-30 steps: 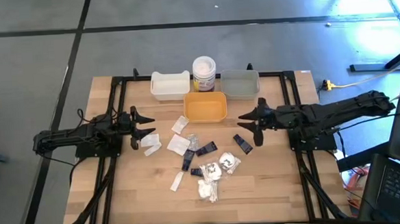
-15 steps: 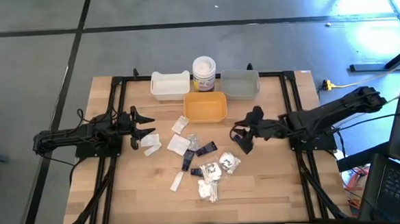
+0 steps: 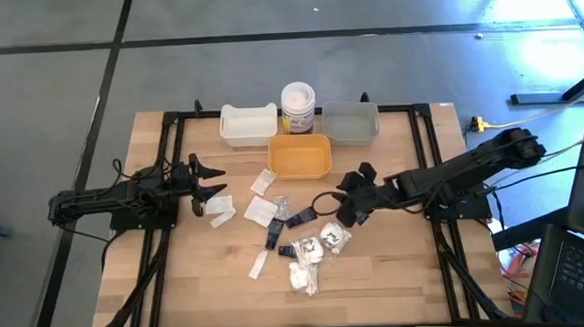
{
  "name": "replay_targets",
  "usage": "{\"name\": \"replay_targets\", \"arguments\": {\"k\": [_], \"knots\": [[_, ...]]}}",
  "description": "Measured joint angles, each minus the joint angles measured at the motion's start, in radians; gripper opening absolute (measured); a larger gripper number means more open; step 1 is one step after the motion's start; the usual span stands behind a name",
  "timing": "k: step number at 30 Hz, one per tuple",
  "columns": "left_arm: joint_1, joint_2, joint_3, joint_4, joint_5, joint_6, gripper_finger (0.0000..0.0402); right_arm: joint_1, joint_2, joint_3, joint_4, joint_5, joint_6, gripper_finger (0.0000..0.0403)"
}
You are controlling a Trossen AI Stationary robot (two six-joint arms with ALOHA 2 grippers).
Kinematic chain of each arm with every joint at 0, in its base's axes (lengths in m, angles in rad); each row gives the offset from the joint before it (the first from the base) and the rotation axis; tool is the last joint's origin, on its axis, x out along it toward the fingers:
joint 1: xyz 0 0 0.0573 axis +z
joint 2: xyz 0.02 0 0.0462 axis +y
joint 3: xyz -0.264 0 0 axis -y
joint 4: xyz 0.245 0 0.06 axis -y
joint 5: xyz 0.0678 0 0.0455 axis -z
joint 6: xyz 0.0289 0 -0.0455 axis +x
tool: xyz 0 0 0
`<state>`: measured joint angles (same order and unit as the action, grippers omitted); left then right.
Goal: Pick & Place Travel size toiletries
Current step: Put the blue shave cream into the white bin
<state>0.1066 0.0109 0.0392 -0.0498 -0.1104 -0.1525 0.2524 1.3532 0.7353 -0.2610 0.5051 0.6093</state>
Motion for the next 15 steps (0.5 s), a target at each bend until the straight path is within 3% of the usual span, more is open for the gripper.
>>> {"name": "replay_targets", "arguments": {"k": [11,15], "knots": [[0.0,0.0,0.0,0.0,0.0,-0.001,0.0194,-0.017,0.042,0.0,-0.159,-0.014,0.219,0.0142],[0.0,0.0,0.0,0.0,-0.001,0.0,0.0194,-0.01,0.045,0.0,-0.151,-0.024,0.228,0.0147]]}}
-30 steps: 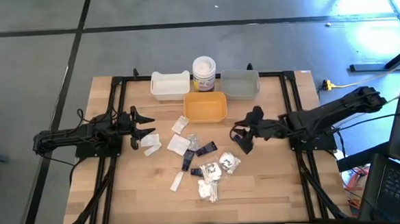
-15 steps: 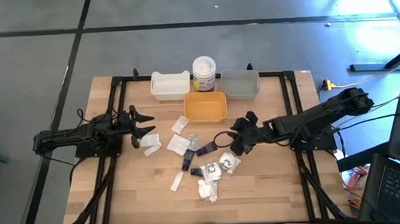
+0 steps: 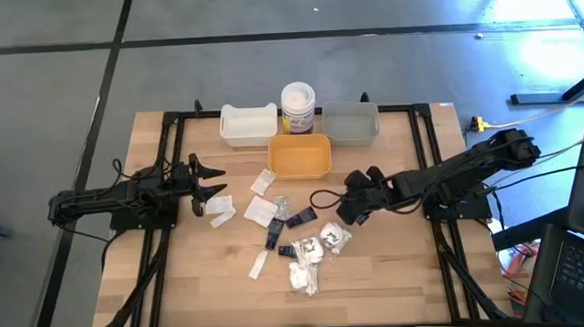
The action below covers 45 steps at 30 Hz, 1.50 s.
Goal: Pick & Place Travel size toiletries
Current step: Put the blue shave cream into the white bin
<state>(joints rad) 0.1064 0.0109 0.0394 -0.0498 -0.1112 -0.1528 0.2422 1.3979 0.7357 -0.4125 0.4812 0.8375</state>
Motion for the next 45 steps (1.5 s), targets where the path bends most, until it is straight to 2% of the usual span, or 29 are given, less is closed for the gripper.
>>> {"name": "replay_targets", "arguments": {"k": [10,14,22,30,39,45], "knots": [[0.0,0.0,0.0,0.0,0.0,0.0,0.0194,0.002,0.059,0.0,0.02,-0.004,0.0,0.0237],[0.0,0.0,0.0,0.0,0.0,0.0,0.0194,0.002,0.089,0.0,0.037,-0.018,-0.004,0.0257],[0.0,0.0,0.0,0.001,-0.005,0.026,0.0194,0.002,0.092,0.0,0.038,0.013,-0.007,0.0254],[0.0,0.0,0.0,0.002,-0.054,0.027,0.0194,0.002,0.098,0.0,0.038,0.009,-0.008,0.0249],[0.0,0.0,0.0,0.002,-0.053,0.024,0.0194,0.001,0.169,0.0,0.063,0.001,-0.004,0.0263],[0.0,0.0,0.0,0.002,-0.053,0.01,0.0194,0.001,0.227,0.0,0.064,-0.011,0.004,0.025]]}}
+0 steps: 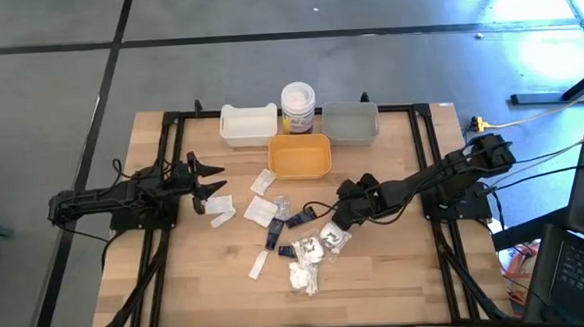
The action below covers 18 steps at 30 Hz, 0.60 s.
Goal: Pick & Place Travel size toiletries
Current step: Put the blue shave cream into the white bin
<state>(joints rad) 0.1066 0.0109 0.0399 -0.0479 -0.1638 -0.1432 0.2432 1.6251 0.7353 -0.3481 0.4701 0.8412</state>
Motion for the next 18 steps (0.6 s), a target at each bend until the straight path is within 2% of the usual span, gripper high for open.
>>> {"name": "replay_targets", "arguments": {"k": [18], "knots": [[0.0,0.0,0.0,-0.001,0.0,0.0,0.0194,-0.035,0.014,0.0,-0.005,-0.071,0.012,0.0168]]}}
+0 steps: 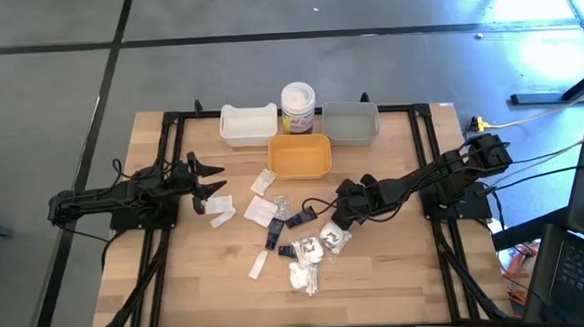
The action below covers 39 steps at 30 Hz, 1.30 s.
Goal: Pick & Place Travel size toiletries
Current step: Put the blue shave cream into the white bin
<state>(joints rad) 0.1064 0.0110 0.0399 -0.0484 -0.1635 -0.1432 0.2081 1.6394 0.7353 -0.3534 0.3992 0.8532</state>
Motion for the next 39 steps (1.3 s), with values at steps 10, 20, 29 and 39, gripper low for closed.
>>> {"name": "replay_targets", "arguments": {"k": [10,20,29,39], "knots": [[0.0,0.0,0.0,0.0,0.0,0.0,0.0194,0.0,0.0,0.0,-0.002,0.0,-0.001,0.0149],[0.0,0.0,0.0,0.0,0.0,0.0,0.0194,0.0,0.0,0.0,-0.002,-0.01,-0.014,0.0142],[0.0,0.0,0.0,0.0,0.0,0.0,0.0194,0.0,-0.001,0.0,0.0,-0.019,-0.024,0.0154],[0.0,0.0,0.0,0.0,0.0,-0.002,0.0194,0.0,-0.009,0.012,-0.006,-0.026,-0.04,0.0132]]}}
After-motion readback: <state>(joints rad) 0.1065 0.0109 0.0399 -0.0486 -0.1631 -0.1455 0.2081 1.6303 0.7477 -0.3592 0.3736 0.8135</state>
